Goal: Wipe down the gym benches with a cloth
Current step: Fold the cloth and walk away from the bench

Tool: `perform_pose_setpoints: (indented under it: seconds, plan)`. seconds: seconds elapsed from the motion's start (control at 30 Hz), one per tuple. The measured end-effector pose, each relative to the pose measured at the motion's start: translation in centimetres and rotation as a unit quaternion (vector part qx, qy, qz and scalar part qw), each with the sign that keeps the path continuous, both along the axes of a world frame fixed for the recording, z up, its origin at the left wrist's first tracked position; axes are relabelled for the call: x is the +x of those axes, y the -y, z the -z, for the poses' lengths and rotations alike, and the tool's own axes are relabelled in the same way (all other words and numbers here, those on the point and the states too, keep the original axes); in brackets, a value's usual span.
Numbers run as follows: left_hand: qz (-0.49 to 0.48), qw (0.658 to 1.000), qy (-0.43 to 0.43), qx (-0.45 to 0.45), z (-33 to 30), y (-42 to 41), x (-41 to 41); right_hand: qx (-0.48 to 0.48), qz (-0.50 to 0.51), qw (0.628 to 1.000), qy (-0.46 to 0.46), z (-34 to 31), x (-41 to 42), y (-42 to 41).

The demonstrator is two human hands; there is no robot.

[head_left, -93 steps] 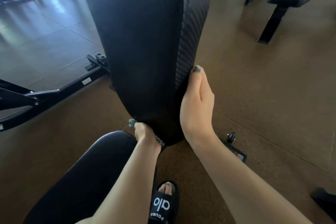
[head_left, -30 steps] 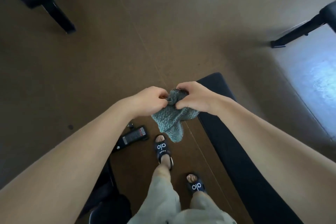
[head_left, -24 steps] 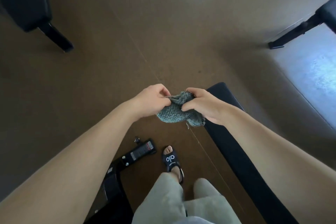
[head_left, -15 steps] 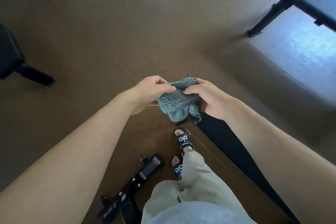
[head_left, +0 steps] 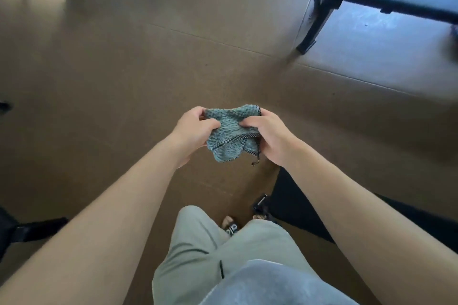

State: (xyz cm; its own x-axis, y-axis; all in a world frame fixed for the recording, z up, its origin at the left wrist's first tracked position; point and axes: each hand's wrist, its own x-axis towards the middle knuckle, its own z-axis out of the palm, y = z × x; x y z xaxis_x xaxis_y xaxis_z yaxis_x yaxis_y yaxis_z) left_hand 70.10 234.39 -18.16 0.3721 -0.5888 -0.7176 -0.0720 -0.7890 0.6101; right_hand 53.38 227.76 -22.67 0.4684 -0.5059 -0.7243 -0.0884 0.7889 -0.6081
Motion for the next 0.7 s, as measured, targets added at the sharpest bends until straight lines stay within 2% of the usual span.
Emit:
perform_pose_setpoints:
  seconds: [0.2,0.37,0.53,0.7]
  plan:
    - [0.132,0.99,0.037,-0.01,2.9,13.7,8.8,-0.018,0.125,0.991,-0.041,2.1,8.0,9.5]
    - [0.247,0.965,0.076,-0.038,5.0,25.7,14.0,0.02,0.265,0.963,-0.044,3.4,13.8,17.4]
    - [0.331,0.942,0.037,-0.039,3.7,38.5,14.3,0.039,0.381,0.923,-0.022,2.0,14.4,25.7]
    - [0.391,0.92,0.001,-0.021,3.6,51.6,9.9,0.03,0.484,0.874,-0.022,2.2,11.9,35.8]
